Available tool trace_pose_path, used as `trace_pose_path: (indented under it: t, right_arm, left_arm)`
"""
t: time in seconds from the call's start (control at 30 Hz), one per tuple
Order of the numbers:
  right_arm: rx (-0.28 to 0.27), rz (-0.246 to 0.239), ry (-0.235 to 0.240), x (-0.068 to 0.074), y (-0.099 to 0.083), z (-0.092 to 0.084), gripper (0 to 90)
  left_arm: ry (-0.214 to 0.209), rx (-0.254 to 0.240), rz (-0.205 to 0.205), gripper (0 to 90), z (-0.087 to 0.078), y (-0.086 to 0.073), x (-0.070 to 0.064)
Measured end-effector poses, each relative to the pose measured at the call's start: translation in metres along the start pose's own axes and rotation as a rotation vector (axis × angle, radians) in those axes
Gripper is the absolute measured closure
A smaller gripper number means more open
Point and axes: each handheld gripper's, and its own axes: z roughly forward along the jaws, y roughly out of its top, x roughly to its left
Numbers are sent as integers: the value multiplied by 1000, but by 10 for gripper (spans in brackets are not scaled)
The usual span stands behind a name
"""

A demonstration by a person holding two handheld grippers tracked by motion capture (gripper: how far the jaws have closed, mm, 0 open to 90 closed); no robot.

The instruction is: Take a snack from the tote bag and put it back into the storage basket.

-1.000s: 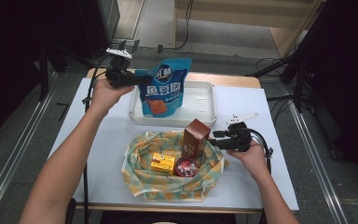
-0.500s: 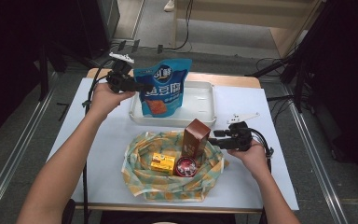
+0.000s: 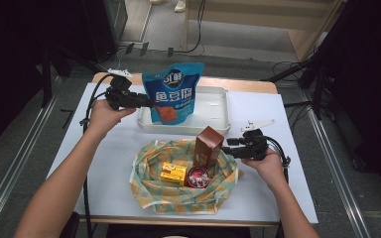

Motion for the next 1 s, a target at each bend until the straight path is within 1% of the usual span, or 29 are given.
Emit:
trace_pose_path:
  t: [0.1, 0.17, 0.27, 0.33, 0.43, 0.5, 0.57, 0.7, 0.77, 0.87, 0.97, 1.0]
  right_arm:
    - [3, 1, 0, 0, 0, 1, 487]
    - [4, 0, -2, 0, 0, 1, 487]
    - [5, 0, -1, 0, 1, 1, 487]
    - [6, -2, 0, 1, 1, 1, 487]
    - [3, -6, 3, 0, 2, 2, 487]
    - [5, -4, 3, 0, 2, 2, 487]
    - [4, -7, 2, 0, 3, 3, 487]
    - [3, -11, 6, 0, 4, 4, 488]
    - [2, -13, 6, 0, 4, 4, 488]
    - [1, -12, 4, 0, 4, 4, 488]
    - [1, -15, 3, 0, 4, 4, 488]
    - [1, -15, 3, -1, 4, 4, 488]
  left_arm:
    - [-6, -16, -3, 544, -1, -6, -2]
    - [-5, -13, 2, 542, 0, -9, -3]
    - [3, 11, -2, 542, 5, -12, -3]
    - [10, 5, 0, 555, 9, -15, -3]
    - [19, 19, 1, 576, 16, -18, -2]
    - [36, 26, -2, 599, 21, -18, -2]
    - [54, 26, -18, 624, 25, -18, -3]
    - [68, 29, -35, 703, 31, -18, -2]
    - [60, 33, -58, 745, 33, -19, 0]
    - [73, 38, -53, 821, 35, -20, 0]
    - [69, 35, -63, 849, 37, -19, 1]
    - [64, 33, -79, 853, 38, -19, 2]
